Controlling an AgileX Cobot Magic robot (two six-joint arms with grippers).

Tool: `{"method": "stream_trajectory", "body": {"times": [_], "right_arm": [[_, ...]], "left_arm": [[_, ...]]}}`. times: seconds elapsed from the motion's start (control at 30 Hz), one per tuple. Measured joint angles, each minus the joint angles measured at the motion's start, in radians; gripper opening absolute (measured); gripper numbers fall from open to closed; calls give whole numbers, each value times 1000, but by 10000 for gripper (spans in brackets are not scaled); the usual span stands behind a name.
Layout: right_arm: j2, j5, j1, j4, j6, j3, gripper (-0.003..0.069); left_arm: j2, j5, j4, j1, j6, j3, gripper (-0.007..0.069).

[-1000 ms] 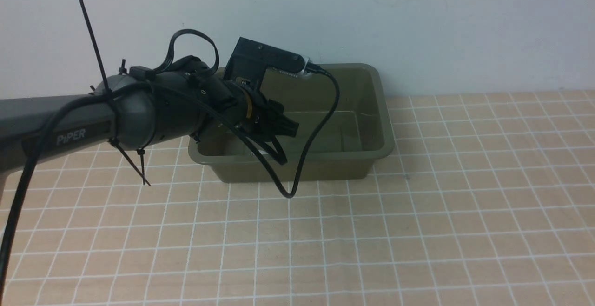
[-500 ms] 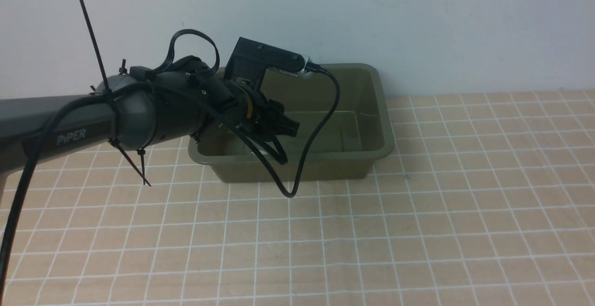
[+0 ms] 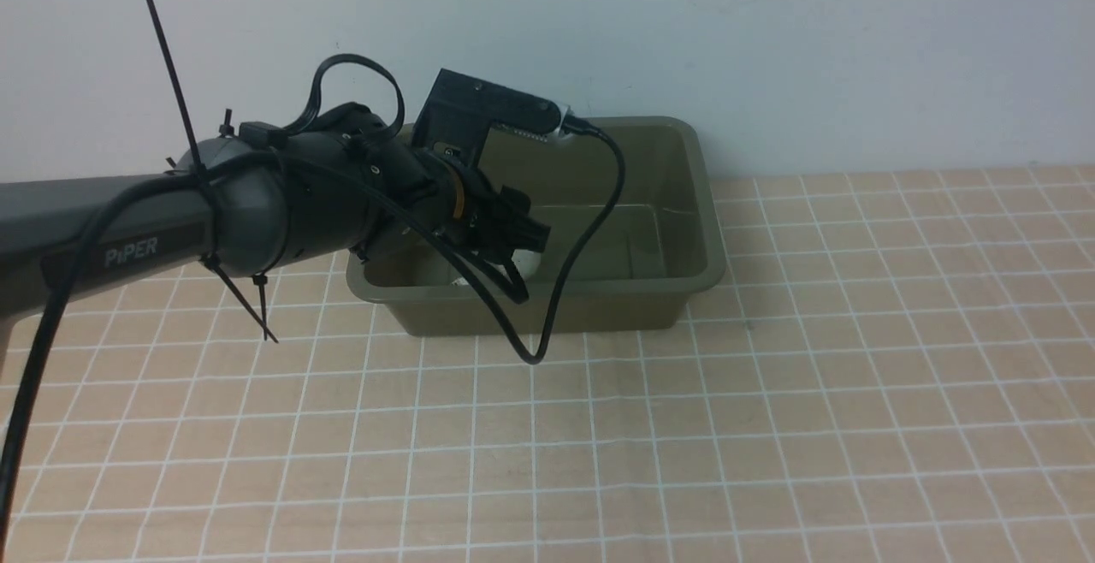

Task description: Put the table tennis balls into the box on the light coffee tablecloth.

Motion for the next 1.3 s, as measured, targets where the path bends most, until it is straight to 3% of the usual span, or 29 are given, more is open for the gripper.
{"method": "stream_trajectory", "body": {"times": [0.17, 0.27, 0.43, 0.53, 0.83, 0.93, 1.1, 1.23, 1.3], "right_arm": [[0, 0, 0, 0, -1, 0, -18], [0, 0, 0, -3, -1, 0, -18], [0, 1, 0, -30, -1, 0, -18], [0, 3, 0, -50, -1, 0, -18], [-1, -9, 0, -68, -3, 13, -18], [-23, -58, 0, -68, -4, 47, -18], [-135, -165, 0, -68, -4, 178, -18], [-222, -204, 0, -48, -3, 302, -18], [-242, -213, 0, -30, -3, 334, -18]], "left_arm": [[0, 20, 0, 0, -1, 0, 443], [-5, 61, 0, -1, -3, 0, 375], [-84, 115, -3, -18, -12, 0, 95], [-166, 115, -1, -48, -12, 0, -31], [-444, 111, 154, -230, -33, 134, -69], [-541, 100, 246, -267, -134, 229, -69], [-734, 89, 438, -270, -422, 402, -69], [-948, 82, 695, -270, -655, 559, -69], [-1005, 85, 752, -270, -718, 594, -69]]}}
